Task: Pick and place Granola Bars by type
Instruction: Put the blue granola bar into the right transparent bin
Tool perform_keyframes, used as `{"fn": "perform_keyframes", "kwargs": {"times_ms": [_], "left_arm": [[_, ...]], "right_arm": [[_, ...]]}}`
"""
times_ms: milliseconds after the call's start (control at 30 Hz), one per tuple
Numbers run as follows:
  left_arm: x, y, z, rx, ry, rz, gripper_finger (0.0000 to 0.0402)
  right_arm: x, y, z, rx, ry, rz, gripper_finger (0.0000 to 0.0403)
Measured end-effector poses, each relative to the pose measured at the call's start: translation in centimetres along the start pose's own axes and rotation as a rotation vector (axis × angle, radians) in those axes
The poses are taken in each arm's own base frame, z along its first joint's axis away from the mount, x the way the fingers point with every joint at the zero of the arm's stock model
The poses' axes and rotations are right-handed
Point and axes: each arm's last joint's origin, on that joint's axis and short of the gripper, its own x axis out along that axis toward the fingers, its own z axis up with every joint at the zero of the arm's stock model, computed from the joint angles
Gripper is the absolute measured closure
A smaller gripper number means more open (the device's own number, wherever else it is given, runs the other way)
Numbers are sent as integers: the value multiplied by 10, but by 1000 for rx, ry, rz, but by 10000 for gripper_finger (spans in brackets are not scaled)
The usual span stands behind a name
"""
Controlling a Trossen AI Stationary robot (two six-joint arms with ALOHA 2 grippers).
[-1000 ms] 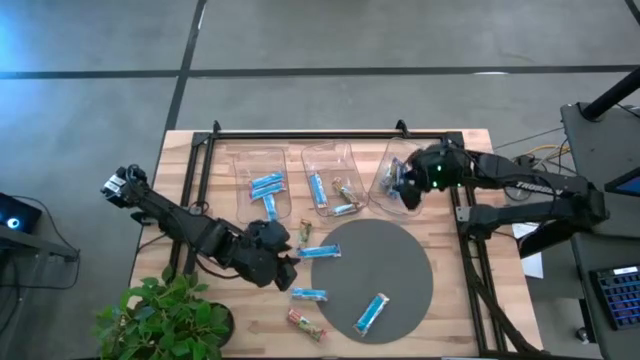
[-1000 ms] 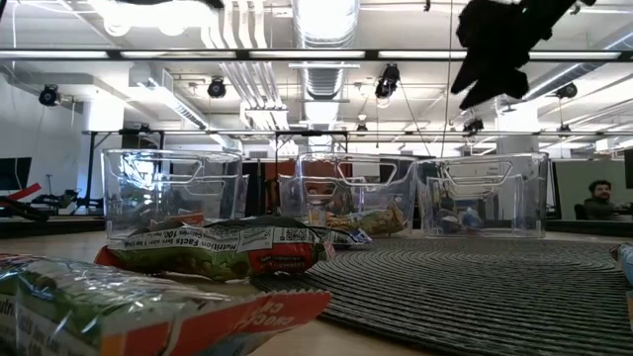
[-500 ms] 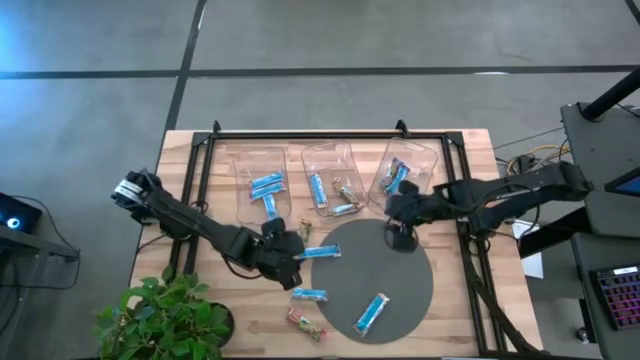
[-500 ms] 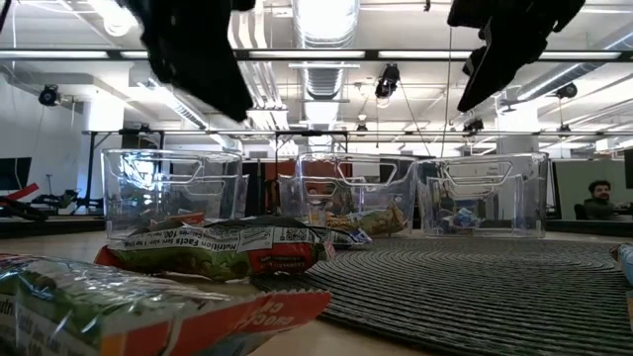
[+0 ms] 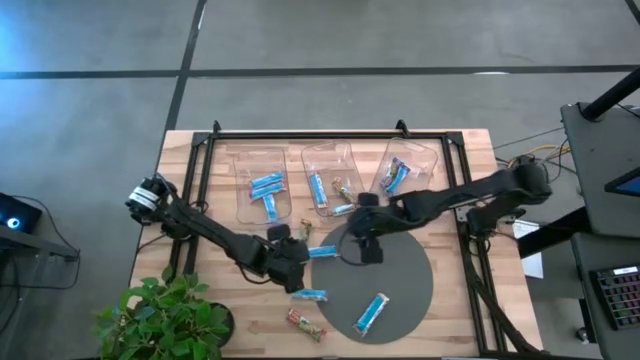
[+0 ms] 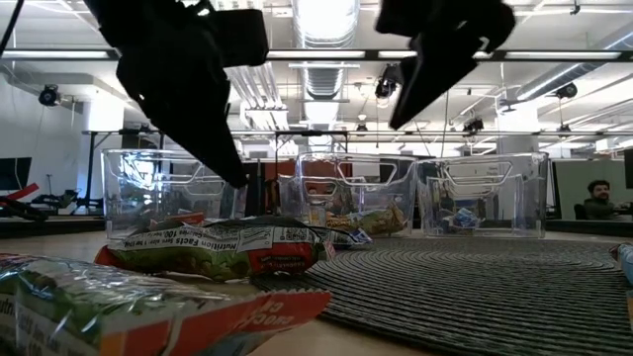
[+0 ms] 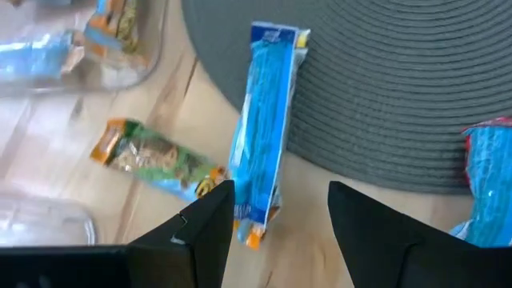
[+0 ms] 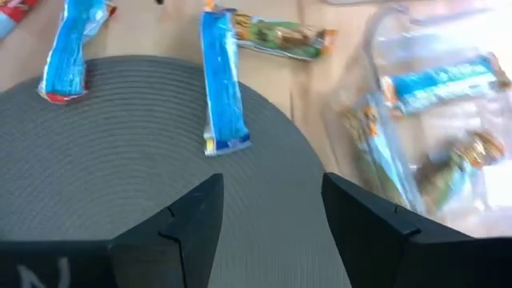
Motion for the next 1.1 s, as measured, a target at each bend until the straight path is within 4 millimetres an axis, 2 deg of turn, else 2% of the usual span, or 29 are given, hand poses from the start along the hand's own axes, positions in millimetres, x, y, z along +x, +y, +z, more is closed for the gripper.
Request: {"fn": "perform_keyframes", "kwargs": {"times_ms": [100,267,567,933,1100], "left_arm": [[-8,-1,-5,-44,28,14,216],[-25,-5,-24,-156,71,94,216],[-60,-38,-46,-254,-45,20,216],[-70,-43,-64,-216,-15,41,216],[-72,-41,-70,-213,-7,50,216]], "right_arm": [[18,8,13,-56,31,25,199],[48,21,30,-110,64,37,200],[93,38,48,-148,104,99,200],[139,42,59,-120,146,49,200],[144,37,60,-60,151,16,200]]}}
